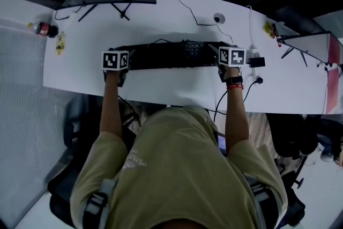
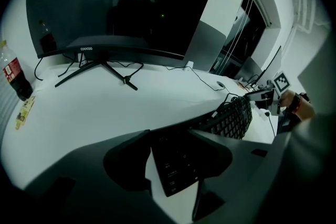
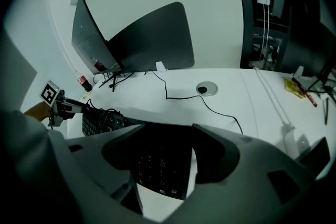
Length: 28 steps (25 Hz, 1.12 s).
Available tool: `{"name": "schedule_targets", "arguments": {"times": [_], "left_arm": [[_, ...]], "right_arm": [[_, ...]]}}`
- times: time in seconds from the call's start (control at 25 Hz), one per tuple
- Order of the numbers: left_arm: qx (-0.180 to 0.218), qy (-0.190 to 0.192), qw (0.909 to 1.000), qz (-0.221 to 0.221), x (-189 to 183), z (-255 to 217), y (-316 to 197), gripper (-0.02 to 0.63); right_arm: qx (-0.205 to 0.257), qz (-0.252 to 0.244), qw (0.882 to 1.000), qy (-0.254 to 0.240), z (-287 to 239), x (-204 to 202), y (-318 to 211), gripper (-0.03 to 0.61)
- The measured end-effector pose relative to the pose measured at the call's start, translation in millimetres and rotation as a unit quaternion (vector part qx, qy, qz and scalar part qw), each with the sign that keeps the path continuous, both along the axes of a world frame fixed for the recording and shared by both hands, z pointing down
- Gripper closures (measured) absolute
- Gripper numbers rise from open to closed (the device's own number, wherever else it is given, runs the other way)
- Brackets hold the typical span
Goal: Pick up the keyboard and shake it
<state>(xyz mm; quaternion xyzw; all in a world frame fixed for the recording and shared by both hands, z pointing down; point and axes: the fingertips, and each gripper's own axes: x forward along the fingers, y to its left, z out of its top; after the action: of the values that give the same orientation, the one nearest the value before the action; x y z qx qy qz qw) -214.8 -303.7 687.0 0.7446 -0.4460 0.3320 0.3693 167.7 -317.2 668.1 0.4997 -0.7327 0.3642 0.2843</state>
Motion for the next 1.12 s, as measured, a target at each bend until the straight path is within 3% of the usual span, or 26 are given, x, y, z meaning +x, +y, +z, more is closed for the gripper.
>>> {"name": "schedule_targets", "arguments": {"times": [1.12], "left_arm": [[0.093,-0.045,0.9946,-0.012,-6.3,-35.1,-22.0,0.397]], "right_arm": [[0.095,0.011,0.995,-0.012,-43.5,0.1,-17.0,0.318]]}}
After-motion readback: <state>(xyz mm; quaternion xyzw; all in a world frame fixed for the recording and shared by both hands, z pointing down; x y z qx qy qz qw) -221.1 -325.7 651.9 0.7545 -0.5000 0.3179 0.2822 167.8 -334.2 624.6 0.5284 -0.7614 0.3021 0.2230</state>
